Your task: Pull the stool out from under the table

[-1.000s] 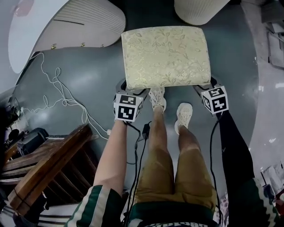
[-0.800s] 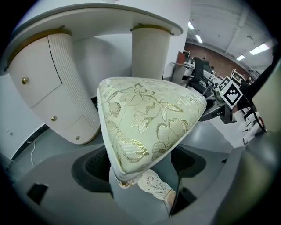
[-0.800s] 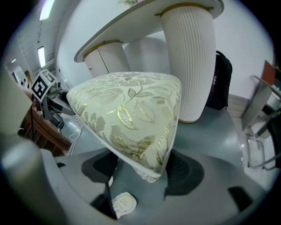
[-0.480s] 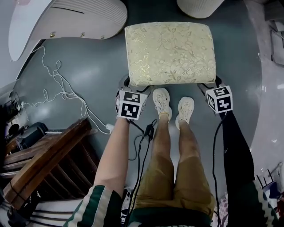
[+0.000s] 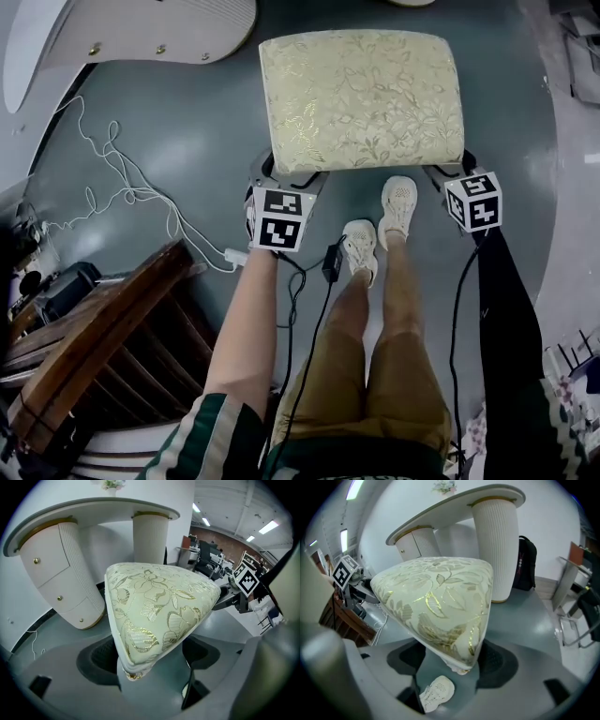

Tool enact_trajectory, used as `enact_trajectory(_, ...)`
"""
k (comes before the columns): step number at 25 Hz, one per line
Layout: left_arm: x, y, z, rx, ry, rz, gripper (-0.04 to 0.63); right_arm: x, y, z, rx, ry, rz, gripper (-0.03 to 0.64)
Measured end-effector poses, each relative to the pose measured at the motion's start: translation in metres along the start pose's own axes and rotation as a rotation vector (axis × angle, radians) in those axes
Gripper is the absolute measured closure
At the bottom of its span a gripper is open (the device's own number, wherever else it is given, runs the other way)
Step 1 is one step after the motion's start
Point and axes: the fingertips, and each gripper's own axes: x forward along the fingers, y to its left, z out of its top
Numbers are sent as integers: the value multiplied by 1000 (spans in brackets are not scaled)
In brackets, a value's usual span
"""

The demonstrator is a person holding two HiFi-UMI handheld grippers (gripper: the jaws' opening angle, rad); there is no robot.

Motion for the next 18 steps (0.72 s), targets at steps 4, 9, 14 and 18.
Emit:
enact_trajectory(4,-2,1,5,22,-6,-8,170,-3,2,-2,21,7,-6,279)
enact_trajectory(9,-2,2,5,18,-18,-6,172,-3,2,-4,14,4,-2,282)
enact_trajectory(14,1,2,3,17,-24,-5,176,0,2,-9,15,8,1,287)
enact_trajectory(18,3,2,1,25,-15,-9,178,1,1,-10,16,18,-8,296)
